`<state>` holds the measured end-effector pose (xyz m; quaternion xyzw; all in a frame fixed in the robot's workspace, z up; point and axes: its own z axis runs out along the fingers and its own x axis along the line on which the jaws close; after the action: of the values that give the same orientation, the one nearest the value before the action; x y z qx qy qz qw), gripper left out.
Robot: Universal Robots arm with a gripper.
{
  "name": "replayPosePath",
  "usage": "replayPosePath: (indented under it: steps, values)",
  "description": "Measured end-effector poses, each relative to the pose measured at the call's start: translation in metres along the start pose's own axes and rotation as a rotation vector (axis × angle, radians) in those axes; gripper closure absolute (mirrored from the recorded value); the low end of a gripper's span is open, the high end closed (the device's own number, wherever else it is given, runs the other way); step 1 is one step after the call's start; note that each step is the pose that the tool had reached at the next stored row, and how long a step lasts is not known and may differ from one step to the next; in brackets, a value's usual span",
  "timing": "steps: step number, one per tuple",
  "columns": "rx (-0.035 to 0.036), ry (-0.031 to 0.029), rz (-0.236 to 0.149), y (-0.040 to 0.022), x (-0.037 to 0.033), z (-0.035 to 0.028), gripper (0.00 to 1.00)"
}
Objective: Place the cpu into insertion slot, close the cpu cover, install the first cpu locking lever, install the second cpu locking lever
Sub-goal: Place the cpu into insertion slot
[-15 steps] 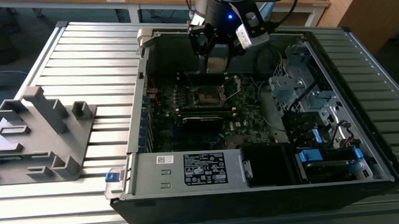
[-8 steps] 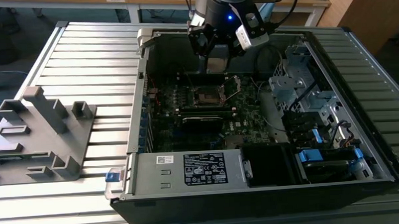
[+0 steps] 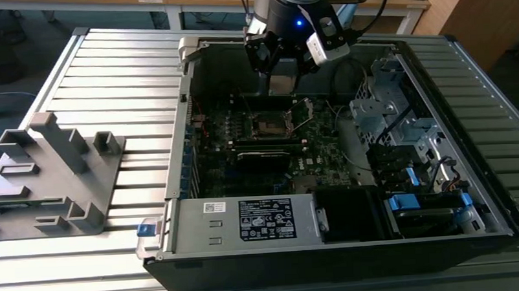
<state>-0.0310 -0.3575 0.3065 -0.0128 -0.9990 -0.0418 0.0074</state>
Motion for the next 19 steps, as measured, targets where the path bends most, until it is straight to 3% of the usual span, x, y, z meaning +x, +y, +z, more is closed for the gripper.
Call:
replayPosePath:
  steps: [5, 14, 19]
  values:
    - [-0.0002, -0.0001, 0.000, 0.0000, 0.0000, 0.0004, 0.46]
    - [0.0032, -0.0002, 0.000, -0.0010, 0.0004, 0.0118, 0.46]
    - [0.0041, -0.0002, 0.000, -0.0011, 0.0004, 0.0125, 0.46]
